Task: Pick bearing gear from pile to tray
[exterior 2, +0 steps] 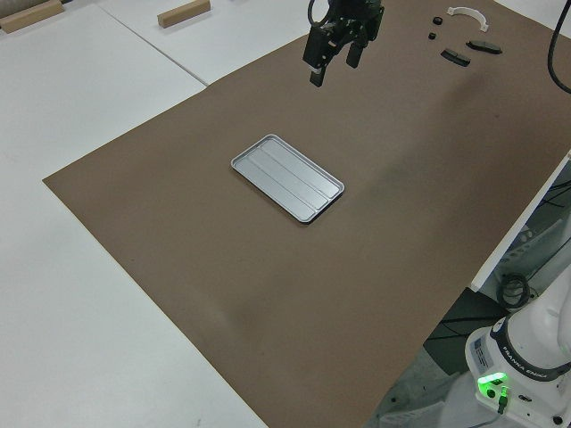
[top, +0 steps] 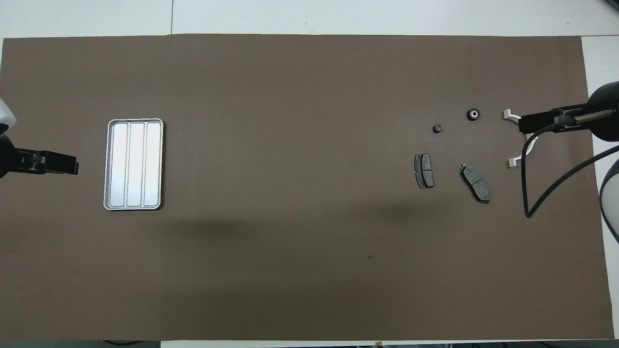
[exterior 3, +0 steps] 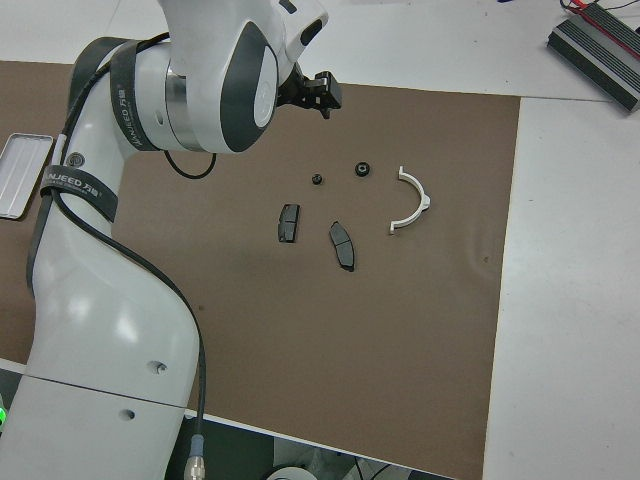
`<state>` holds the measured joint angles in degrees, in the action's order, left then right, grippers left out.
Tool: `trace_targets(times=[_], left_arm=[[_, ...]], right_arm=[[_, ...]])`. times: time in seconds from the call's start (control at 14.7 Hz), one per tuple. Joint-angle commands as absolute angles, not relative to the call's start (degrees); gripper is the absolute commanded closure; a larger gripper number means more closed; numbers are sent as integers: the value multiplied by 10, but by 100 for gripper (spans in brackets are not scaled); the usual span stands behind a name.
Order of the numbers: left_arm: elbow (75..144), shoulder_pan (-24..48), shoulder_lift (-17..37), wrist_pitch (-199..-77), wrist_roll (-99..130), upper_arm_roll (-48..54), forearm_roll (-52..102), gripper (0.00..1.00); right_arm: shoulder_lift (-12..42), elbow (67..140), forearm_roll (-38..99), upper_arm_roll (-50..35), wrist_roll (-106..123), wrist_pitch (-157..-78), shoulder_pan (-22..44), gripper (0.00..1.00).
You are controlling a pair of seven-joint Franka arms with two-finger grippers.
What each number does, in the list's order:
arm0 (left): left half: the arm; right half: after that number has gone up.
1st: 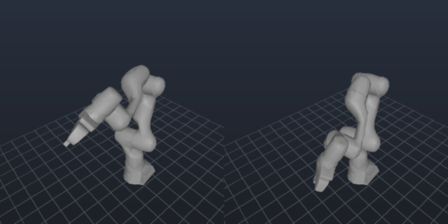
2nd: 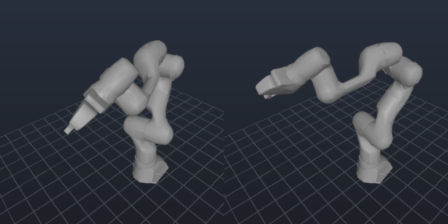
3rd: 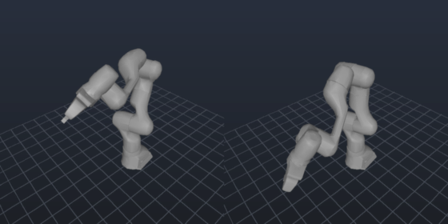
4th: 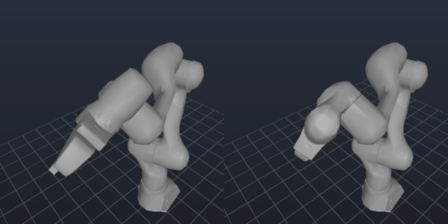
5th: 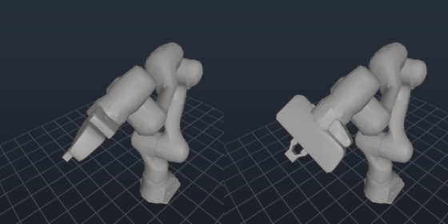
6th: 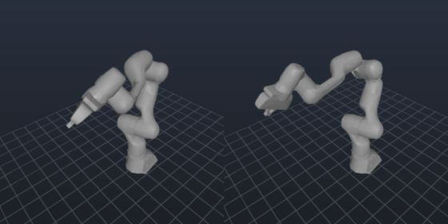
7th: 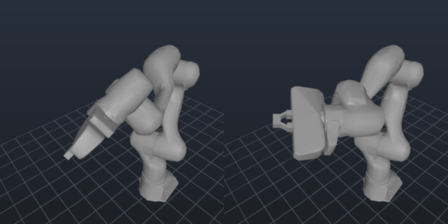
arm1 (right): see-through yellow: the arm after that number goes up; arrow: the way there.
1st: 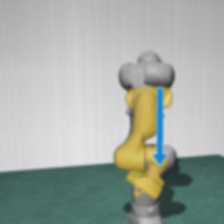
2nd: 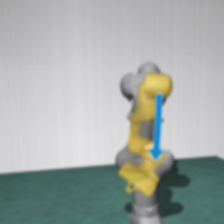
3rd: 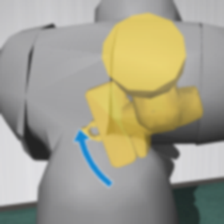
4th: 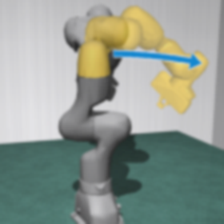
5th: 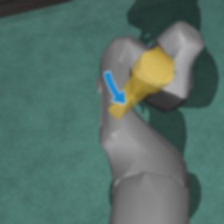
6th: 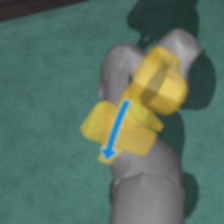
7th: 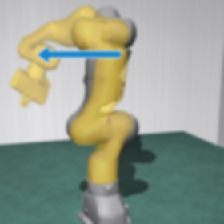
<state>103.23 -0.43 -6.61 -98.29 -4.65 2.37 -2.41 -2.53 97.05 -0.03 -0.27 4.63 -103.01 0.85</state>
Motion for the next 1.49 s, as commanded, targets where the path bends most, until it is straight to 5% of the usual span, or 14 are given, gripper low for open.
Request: trace_targets(times=[0.0,0.88,1.43], left_arm=[[1041,-1,-76,-988,-53,20,-17,0],[1041,-1,-76,-988,-53,20,-17,0],[1042,-1,-76,-988,-53,20,-17,0]], right_arm=[[-38,992,9,-6,43,-1009,9,0],[-53,1077,0,-5,49,-1058,4,0],[28,1083,-4,-4,27,-1149,-16,0]])
